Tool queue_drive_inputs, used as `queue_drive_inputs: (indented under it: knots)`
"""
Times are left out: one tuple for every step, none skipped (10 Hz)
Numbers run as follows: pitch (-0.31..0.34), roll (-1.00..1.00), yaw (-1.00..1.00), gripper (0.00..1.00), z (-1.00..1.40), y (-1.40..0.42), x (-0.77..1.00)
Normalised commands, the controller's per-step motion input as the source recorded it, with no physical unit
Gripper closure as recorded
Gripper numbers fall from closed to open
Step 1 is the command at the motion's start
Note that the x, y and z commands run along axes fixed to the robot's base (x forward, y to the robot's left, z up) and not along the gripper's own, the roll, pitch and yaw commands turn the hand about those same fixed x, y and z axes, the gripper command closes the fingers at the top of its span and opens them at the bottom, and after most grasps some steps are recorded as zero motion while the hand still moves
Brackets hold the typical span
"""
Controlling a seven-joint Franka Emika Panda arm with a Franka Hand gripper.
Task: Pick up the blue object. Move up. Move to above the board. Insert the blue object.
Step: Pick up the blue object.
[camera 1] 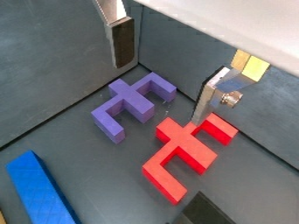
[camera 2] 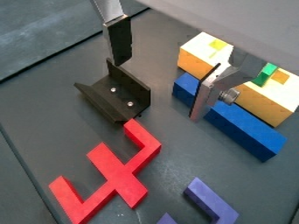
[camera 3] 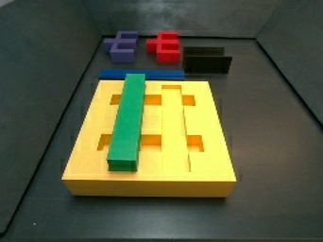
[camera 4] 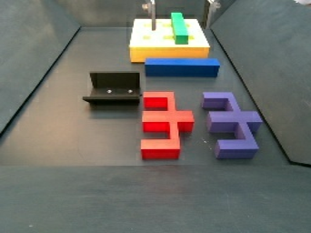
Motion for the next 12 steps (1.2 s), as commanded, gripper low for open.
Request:
queue_drive_inputs:
  knots:
    - [0.0, 0.03, 0.0, 0.0, -0.01, -0.14, 0.0]
    - [0.077, 0.06, -0.1, 0.0, -0.05, -0.36, 0.23]
    - [-0.093, 0.0, -0.02, 0.0, -0.11, -0.4, -0.09]
    - [-0.179, -0.13, -0.36, 0.0, -0.26, -0.37, -0.08]
    - [-0.201, -0.14, -0.66, 0.0, -0.15, -0.4, -0.06]
    - [-0.189, -0.1, -0.81, 0.0, -0.15, -0.28, 0.0]
    - [-0.094, -0.05, -0.65, 0.0, -0.25, -0.39, 0.07]
    - [-0.139, -0.13, -0.73, 0.0, -0.25, -0.28, 0.0]
    - [-0.116, -0.09, -0.77, 0.0, -0.3, -0.28, 0.0]
    - [-0.083, -0.08, -0.79, 0.0, -0.29, -0.27, 0.0]
    - [-0.073, -0.07, -0.81, 0.0, -0.28, -0.26, 0.0]
    - [-0.069, -0.06, -0.85, 0.0, -0.27, -0.23, 0.0]
